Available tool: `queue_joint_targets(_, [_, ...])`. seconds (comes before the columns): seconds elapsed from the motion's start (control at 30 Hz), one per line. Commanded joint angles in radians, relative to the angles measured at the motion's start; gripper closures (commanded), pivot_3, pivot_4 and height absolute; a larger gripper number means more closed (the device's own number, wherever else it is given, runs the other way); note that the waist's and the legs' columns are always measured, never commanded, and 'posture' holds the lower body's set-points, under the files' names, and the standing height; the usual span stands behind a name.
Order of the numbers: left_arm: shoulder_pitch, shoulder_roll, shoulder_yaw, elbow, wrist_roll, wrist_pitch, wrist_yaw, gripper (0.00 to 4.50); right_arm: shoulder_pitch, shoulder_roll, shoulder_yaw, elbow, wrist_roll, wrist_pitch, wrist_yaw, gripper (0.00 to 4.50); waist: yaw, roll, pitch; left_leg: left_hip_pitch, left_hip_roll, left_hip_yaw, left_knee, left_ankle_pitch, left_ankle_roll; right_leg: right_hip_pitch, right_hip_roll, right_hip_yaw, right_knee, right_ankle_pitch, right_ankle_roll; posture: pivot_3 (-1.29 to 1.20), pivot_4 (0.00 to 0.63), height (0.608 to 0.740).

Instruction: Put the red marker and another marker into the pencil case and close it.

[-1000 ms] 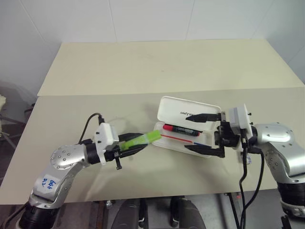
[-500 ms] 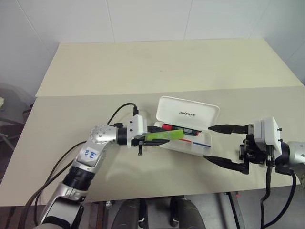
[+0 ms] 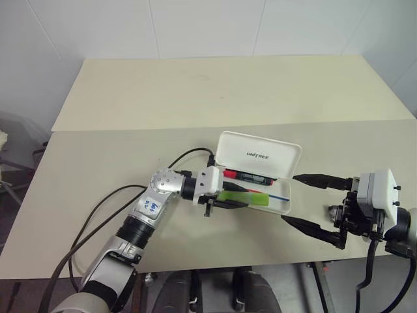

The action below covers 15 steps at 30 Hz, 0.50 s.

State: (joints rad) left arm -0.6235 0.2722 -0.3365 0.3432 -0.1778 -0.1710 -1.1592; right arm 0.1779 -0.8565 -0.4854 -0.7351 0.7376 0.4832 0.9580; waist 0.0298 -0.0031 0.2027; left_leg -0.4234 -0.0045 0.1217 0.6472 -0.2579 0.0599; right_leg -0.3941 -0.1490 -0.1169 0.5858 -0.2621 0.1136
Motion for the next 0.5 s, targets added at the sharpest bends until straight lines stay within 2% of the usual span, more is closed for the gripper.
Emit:
queue_joint_targets(0.03, [-0.040, -0.024, 0.010, 0.061, 0.025, -0.064, 0.012, 3.37, 0.015, 0.009, -0.046, -0.050, 0.029, -0.001, -0.036, 0.00, 0.000, 0.000, 0.000, 0.000, 0.000, 0.000, 0.000, 0.000, 0.000, 0.000, 0.000, 0.000, 0.000, 0.000, 0.000, 0.00, 0.150, 0.740])
queue_joint_targets(0.3, [-0.094, -0.051, 0.040, 0.125, 0.024, -0.092, 0.017, 3.37, 0.022, 0.010, -0.030, -0.068, 0.036, -0.005, -0.084, 0.00, 0.000, 0.000, 0.000, 0.000, 0.000, 0.000, 0.001, -0.001, 0.001, 0.000, 0.000, 0.000, 0.000, 0.000, 0.000, 0.00, 0.150, 0.740])
queue_joint_targets(0.5, [-0.099, -0.038, 0.058, 0.077, 0.004, -0.041, -0.013, 3.37, 0.015, 0.019, -0.007, -0.066, 0.033, -0.017, -0.103, 0.00, -0.001, -0.001, 0.000, 0.000, 0.000, 0.000, 0.001, -0.001, 0.001, 0.000, 0.000, 0.000, 0.000, 0.000, 0.000, 0.00, 0.150, 0.740])
